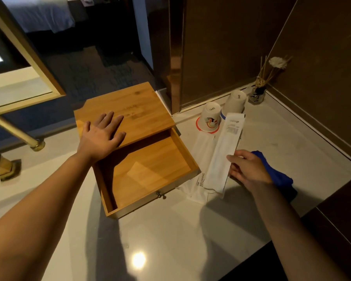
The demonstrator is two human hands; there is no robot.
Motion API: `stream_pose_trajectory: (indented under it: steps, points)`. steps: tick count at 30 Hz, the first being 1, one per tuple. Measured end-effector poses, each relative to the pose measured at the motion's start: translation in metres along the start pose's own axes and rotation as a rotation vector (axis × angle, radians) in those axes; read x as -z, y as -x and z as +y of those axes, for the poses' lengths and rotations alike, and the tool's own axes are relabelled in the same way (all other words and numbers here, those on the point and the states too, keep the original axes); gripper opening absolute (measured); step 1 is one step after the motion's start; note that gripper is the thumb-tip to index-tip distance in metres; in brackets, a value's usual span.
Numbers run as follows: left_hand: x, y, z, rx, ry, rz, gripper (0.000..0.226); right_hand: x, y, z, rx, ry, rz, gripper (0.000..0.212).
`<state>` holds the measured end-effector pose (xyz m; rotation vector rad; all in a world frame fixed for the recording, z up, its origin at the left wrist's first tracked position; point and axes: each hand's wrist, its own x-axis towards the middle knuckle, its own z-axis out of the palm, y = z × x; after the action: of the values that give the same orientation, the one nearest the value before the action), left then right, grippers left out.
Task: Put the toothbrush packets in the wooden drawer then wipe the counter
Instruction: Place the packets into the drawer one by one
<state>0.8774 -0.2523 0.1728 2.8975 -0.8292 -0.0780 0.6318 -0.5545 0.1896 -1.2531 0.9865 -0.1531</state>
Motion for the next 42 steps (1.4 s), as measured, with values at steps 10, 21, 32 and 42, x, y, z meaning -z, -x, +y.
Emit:
stream_pose_trajectory:
  steps: [10, 21, 32, 42]
  points:
    - [0.004, 0.003, 0.003, 0.007, 0.008, -0.01, 0.065, -0.068, 0.041, -0.075, 0.426, 0.076, -0.165, 0.008]
    - [0.002, 0.004, 0.002, -0.015, 0.023, 0.048, 0.067, -0.156, 0.036, -0.013, 1.504, 1.161, -0.534, 0.003]
    - [-0.002, 0.002, 0.001, -0.01, 0.043, 0.065, 0.062, -0.168, 0.023, 0.013, 1.19, 1.473, -0.402, 0.038]
    - [-0.001, 0.001, 0.0, -0.008, 0.051, 0.052, 0.063, -0.174, 0.06, 0.021, 0.633, 1.739, -0.41, 0.064]
